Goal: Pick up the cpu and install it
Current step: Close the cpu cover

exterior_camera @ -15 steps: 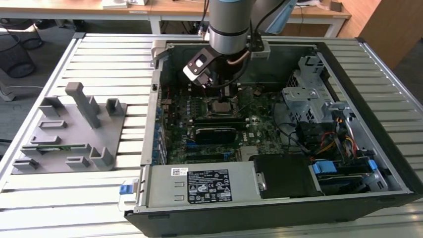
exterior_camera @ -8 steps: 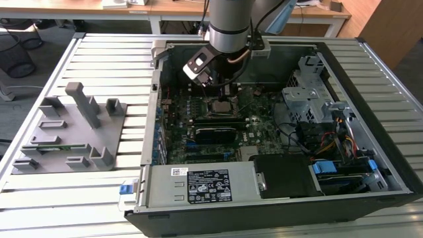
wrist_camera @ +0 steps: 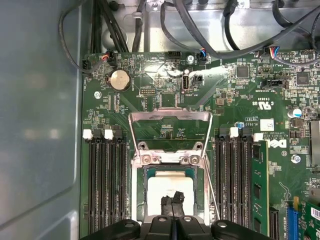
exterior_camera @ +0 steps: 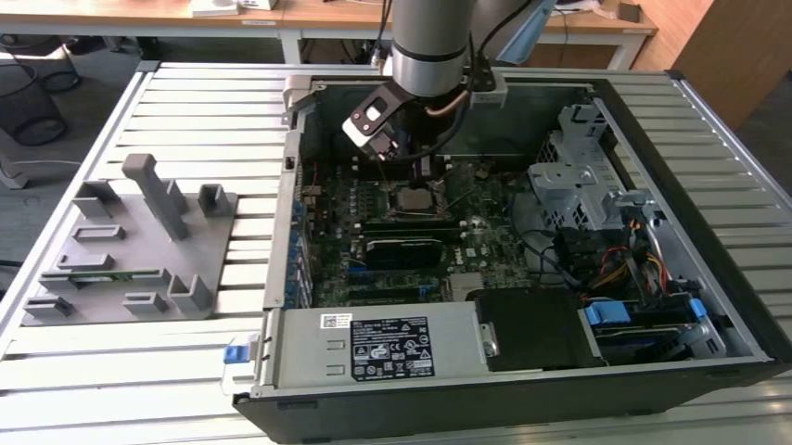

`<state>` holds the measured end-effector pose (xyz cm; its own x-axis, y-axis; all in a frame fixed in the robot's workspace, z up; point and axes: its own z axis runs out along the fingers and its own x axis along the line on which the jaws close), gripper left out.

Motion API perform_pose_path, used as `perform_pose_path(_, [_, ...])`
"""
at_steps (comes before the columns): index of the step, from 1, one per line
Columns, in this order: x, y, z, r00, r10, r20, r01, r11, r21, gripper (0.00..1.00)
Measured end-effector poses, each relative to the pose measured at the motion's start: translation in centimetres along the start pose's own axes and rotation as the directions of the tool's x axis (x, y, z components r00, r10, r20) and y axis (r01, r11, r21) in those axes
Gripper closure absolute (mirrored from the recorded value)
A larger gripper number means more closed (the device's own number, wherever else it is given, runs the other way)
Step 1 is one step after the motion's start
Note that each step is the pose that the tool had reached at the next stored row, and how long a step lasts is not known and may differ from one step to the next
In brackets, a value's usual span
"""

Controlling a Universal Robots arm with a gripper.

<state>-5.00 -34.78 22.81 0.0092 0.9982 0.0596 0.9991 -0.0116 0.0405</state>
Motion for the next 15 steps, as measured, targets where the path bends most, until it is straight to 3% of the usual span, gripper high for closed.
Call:
perform_pose_path(12, [0.04, 0.02, -0.49, 1.0, 0.0, -0.0004, 0.0, 1.0, 0.0, 0.89])
perform_pose_path(15, [0.03, 0.03, -0.6, 1.0, 0.0, 0.0002, 0.0, 1.0, -0.0043, 0.89])
